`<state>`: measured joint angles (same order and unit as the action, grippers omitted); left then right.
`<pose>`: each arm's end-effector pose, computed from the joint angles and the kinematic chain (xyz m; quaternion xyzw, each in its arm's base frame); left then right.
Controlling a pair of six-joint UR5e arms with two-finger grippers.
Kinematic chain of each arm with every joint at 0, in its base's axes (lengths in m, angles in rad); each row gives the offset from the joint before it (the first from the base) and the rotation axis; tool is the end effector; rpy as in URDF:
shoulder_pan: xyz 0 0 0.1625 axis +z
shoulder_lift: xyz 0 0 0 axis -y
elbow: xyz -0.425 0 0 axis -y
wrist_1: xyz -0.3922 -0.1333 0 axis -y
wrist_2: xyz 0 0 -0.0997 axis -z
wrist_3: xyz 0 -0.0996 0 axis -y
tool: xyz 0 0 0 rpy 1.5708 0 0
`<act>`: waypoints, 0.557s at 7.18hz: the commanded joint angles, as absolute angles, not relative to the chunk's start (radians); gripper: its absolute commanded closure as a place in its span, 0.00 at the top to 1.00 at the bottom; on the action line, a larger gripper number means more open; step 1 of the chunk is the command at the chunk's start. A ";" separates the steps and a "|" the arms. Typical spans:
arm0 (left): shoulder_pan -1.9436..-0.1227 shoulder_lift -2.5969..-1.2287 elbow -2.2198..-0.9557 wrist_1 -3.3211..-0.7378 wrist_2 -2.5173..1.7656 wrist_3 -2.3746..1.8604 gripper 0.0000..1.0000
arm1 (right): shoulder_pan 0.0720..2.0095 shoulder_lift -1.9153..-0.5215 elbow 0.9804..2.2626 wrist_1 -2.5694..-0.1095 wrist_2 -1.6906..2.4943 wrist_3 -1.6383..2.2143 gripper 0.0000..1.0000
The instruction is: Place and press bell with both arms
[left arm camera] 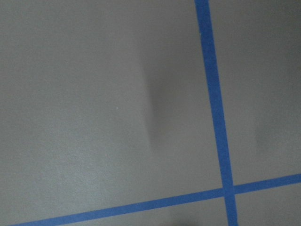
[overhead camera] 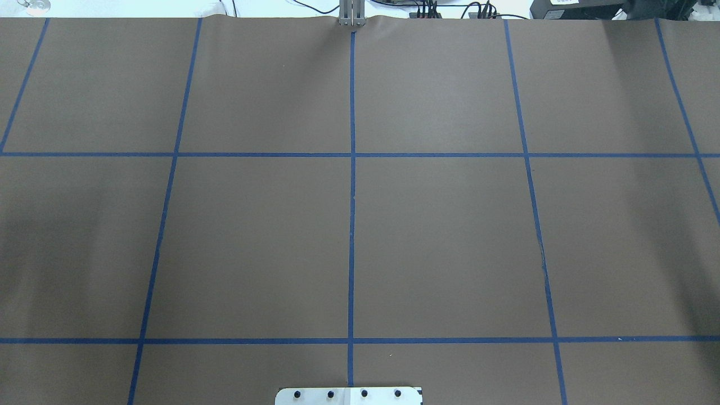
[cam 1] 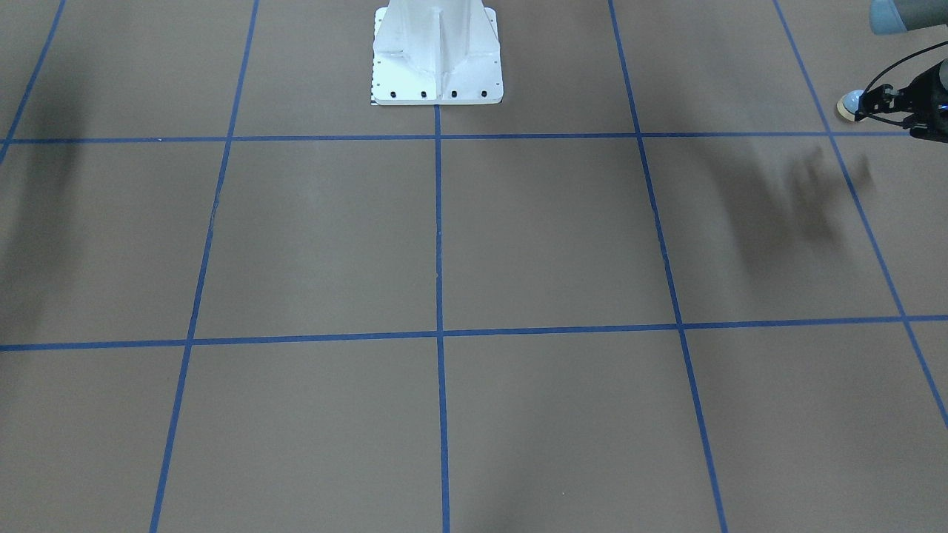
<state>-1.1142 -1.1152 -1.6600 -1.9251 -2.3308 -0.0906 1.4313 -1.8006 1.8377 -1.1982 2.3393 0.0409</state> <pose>0.0645 -0.2780 0.7580 -0.1056 0.3556 0.1668 0.9135 0.0057 -0.4200 0.5877 0.1548 -0.3825 -0.1209 0.9028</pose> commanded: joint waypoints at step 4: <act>-0.994 -1.114 -1.540 -2.031 -2.321 -0.146 1.00 | 1.430 -1.821 1.838 -1.158 2.339 0.040 1.00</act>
<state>-1.0051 -1.1148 -1.5785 -1.9891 -2.3225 -0.1425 1.4298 -1.8183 1.8377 -1.1662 2.3400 0.0411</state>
